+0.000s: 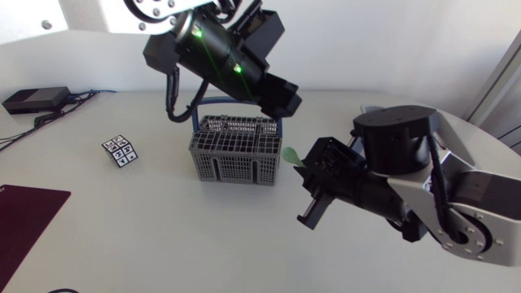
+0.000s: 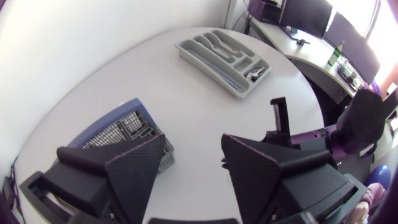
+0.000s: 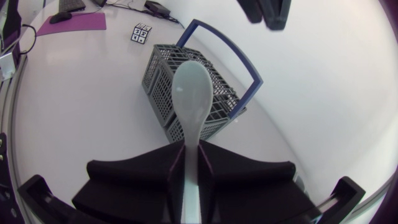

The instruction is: Transfer all utensils from the basket to the drawer tray.

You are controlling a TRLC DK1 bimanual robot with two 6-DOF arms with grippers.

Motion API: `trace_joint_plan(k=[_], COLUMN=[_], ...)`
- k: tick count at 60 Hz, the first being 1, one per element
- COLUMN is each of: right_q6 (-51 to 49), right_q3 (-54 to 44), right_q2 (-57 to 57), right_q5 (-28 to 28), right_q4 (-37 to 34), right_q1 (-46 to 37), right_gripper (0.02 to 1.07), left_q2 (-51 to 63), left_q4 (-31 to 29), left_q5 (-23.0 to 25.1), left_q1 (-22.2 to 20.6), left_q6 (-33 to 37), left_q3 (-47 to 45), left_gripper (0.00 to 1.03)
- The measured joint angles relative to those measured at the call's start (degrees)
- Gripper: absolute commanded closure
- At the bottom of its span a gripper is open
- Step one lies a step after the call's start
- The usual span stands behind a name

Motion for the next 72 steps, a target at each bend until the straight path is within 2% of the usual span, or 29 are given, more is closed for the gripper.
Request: trace_joint_plan(k=[12, 14, 19, 26, 37, 54, 72], right_q6=[-5.3, -6.5, -11.2, -18.6, -31.8, -51.9, -62.9], right_q3=[0.0, 0.0, 0.0, 0.0, 0.5, 7.1, 16.7], right_q2=[-2.1, -2.5, -3.2, -3.3, -1.9, 11.7, 26.8], right_q5=[-8.6, -10.3, -15.8, -20.8, -26.8, -29.6, -28.9], right_q4=[-5.4, -6.4, -9.6, -12.9, -16.6, -18.8, -16.4], right_q1=[-8.4, -10.5, -18.0, -27.2, -42.1, -59.6, -69.5], right_gripper=[1.01, 1.01, 1.01, 1.01, 1.01, 1.01, 1.01], left_q2=[-2.4, -2.8, -3.8, -5.6, -7.8, -11.0, -15.1], left_q4=[0.9, 0.9, 0.9, 0.9, 0.9, 3.7, 5.4], left_q5=[0.0, 0.0, 0.0, 0.0, 0.0, 0.0, 0.0], left_q1=[5.5, 6.3, 8.4, 10.5, 12.9, 16.3, 20.8], left_q6=[0.0, 0.0, 0.5, 1.8, 3.3, 5.0, 6.3], left_q3=[1.2, 1.2, 1.2, 0.0, -3.1, -9.6, -15.9], left_gripper=[0.2, 0.16, 0.14, 0.07, 0.07, 0.07, 0.07])
